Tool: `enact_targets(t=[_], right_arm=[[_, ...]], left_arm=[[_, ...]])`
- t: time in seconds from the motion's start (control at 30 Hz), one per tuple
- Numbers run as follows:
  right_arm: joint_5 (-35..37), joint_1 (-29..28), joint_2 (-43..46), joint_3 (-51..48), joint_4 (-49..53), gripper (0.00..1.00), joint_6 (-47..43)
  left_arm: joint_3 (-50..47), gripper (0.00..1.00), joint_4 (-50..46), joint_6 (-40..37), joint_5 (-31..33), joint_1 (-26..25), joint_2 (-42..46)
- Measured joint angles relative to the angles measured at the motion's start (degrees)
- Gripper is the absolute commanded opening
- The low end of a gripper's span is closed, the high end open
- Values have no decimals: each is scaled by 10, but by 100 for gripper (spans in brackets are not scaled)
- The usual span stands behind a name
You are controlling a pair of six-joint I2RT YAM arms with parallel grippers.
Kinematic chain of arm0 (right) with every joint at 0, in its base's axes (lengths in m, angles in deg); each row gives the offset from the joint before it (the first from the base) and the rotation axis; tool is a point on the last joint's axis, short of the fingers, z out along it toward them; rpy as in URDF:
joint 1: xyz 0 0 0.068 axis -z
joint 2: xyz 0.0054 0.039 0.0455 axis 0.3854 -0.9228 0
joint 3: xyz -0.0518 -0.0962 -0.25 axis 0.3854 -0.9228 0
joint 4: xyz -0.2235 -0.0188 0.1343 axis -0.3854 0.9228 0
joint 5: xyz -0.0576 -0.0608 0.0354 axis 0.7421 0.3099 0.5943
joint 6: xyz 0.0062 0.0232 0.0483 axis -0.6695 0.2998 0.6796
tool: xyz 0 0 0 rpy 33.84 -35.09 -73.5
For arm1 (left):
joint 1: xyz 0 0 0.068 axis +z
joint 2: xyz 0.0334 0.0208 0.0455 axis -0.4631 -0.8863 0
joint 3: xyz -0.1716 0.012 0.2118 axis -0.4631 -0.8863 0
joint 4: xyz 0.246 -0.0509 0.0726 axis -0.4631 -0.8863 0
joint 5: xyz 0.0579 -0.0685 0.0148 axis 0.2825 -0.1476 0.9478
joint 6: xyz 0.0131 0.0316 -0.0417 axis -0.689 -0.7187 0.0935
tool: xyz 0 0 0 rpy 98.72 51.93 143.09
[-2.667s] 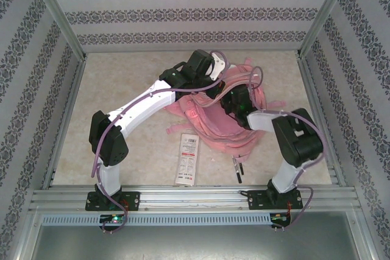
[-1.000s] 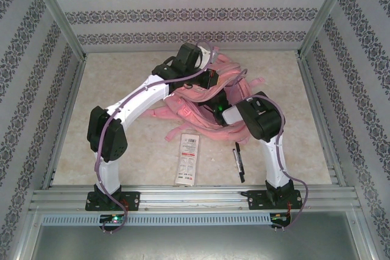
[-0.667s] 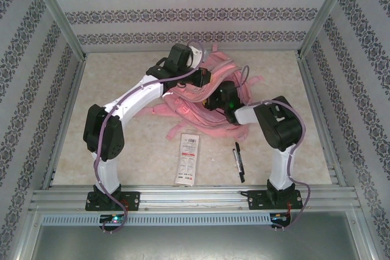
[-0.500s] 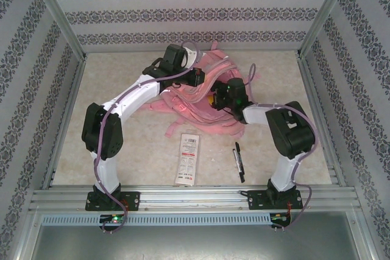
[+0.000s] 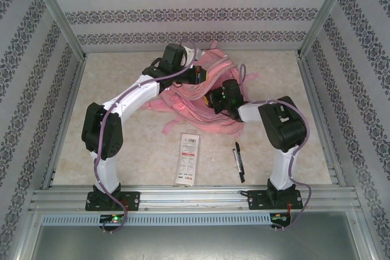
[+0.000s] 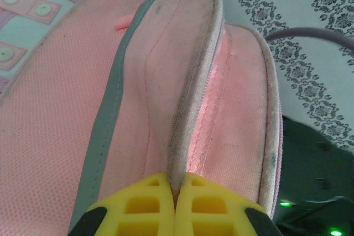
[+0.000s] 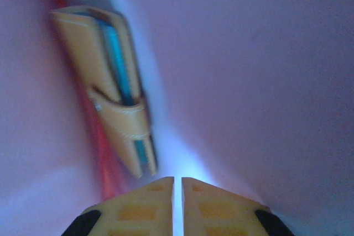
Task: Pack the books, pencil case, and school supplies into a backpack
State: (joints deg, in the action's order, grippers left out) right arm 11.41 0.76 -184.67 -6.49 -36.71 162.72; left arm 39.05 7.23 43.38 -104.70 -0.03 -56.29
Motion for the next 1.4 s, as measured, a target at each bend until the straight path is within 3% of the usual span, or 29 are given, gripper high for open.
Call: enact_targets(t=[0.53,0.97,1.17,1.4], right_arm=[[-2,0,-95,96,-58,4,-14],[-34,-34,-186,221,-116,8,-3],[-41,-30,-149,147,-136,20,16],[-42,-24,11,0,-120,32,8]], left_arm=[[0,0,2,4,-13,4,2],[0,0,6,-3,-21,12,7],[0,0,-5,-26,-16,11,7],[-3,0,-20,-64,3,11,8]])
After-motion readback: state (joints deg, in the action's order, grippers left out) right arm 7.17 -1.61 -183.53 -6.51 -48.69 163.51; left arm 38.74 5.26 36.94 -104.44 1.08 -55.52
